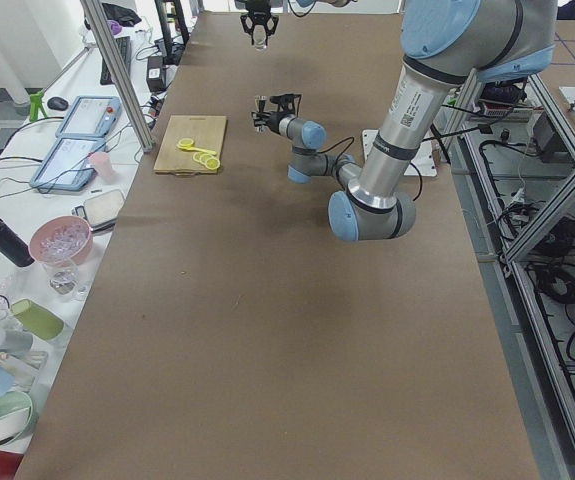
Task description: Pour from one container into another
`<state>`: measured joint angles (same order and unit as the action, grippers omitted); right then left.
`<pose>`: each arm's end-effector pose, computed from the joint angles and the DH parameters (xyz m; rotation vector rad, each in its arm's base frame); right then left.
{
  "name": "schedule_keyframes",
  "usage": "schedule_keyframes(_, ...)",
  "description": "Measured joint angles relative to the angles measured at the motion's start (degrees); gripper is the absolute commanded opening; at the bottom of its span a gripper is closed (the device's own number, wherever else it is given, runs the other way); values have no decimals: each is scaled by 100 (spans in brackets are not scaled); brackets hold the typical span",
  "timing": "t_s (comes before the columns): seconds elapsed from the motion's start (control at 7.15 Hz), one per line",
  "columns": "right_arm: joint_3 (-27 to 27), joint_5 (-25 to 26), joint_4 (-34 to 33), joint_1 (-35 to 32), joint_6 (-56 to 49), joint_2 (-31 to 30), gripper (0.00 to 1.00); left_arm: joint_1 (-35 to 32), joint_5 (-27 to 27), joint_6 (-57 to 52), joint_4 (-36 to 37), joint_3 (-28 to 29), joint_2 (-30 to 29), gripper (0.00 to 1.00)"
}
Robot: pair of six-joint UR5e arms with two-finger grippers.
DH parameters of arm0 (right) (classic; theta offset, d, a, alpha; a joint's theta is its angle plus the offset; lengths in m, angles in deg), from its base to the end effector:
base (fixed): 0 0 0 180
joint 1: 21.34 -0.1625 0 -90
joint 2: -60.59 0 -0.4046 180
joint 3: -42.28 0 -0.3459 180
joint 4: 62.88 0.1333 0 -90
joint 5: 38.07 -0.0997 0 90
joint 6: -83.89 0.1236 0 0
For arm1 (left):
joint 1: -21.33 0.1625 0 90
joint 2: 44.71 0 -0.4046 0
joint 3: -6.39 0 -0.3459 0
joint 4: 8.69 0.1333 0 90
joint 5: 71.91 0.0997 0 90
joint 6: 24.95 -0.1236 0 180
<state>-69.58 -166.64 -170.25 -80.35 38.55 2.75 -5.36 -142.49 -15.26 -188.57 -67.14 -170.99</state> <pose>-0.2382 -0.5058 0.2431 0.7608 -0.6249 -1.4489 0.4944 -0.4437 0.2383 1.6570 0.9424 0.3121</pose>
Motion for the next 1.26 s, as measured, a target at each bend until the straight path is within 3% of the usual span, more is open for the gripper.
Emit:
schedule_keyframes(0.42, 374, -496, 1414, -374, 522, -544, 0, -378, 15, -170, -54, -157, 311, 0)
schedule_keyframes(0.7, 944, -799, 2769, -551, 1291, -799, 0, -548, 45, -185, -37, -151, 473, 0)
schedule_keyframes(1.26, 2202, -879, 5759, -610, 3060, -1205, 0, -1089, -34, -92, 381, -101, 502, 0)
